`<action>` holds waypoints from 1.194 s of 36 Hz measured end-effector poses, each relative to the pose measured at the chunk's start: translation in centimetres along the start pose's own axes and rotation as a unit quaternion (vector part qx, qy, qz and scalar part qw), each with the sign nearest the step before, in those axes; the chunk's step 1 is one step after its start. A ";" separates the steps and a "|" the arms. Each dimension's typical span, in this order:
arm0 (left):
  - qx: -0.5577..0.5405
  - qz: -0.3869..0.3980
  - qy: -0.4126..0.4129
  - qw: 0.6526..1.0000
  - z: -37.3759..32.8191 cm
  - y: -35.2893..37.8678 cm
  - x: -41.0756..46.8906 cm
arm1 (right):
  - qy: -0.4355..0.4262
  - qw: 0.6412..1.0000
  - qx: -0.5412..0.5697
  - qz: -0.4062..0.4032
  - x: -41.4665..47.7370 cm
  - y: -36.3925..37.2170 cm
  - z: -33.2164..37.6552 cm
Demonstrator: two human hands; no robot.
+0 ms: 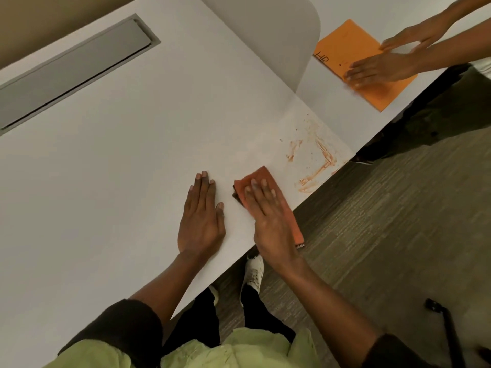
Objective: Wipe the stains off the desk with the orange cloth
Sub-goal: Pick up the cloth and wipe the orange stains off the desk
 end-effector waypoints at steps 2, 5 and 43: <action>0.009 -0.003 -0.001 1.000 0.0 0.0 0.1 | 0.010 1.000 0.000 -0.005 1.7 -0.5 -0.7; 0.024 0.001 0.005 1.000 0.0 0.1 0.1 | 0.045 0.999 0.007 -0.015 6.8 -1.6 -2.3; 0.036 0.000 -0.007 0.999 0.3 0.5 0.1 | 0.002 1.000 -0.005 0.001 5.9 -1.6 -3.0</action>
Point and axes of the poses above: each hand's wrist, its own x-axis towards the middle knuckle, its own y-axis out of the palm, z = x × y, the point moved 8 cm from there along x, towards the middle knuckle, and after that the axes turned 12 degrees about y, right-handed, at the moved point
